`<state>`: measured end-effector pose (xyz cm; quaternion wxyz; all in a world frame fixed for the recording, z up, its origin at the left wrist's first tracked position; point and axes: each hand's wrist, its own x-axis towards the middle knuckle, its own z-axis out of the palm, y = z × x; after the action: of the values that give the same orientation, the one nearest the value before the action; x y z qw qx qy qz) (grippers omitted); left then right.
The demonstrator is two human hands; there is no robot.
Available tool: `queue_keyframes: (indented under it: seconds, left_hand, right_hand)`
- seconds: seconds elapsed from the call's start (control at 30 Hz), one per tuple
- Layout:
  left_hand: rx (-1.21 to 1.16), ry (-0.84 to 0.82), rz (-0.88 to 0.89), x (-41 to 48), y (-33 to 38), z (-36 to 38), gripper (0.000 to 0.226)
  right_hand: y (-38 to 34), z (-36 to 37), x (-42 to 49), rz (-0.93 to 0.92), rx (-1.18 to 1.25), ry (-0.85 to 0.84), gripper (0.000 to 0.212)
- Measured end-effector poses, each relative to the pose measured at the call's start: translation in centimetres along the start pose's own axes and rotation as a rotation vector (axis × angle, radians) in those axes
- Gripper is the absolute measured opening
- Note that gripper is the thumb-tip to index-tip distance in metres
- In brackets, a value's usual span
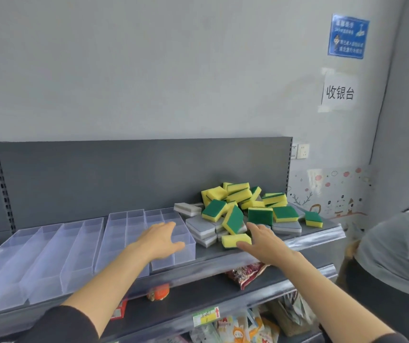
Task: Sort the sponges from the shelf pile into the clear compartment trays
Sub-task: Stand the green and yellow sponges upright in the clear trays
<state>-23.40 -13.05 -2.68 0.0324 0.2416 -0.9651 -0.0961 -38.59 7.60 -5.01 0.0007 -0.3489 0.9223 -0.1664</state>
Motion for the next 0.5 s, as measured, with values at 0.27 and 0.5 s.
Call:
queue_keyframes:
  seconds: [0.27,0.5]
  left_hand:
    - [-0.03,-0.02,0.044,6.2,1.3,1.8,0.071]
    - [-0.071,-0.006,0.029,12.0,3.6,2.8,0.072]
  right_hand:
    - [3.3,0.8,3.9,0.046,0.027,-0.041,0.072]
    - [6.5,1.0,8.3,0.034,0.077,-0.067,0.066]
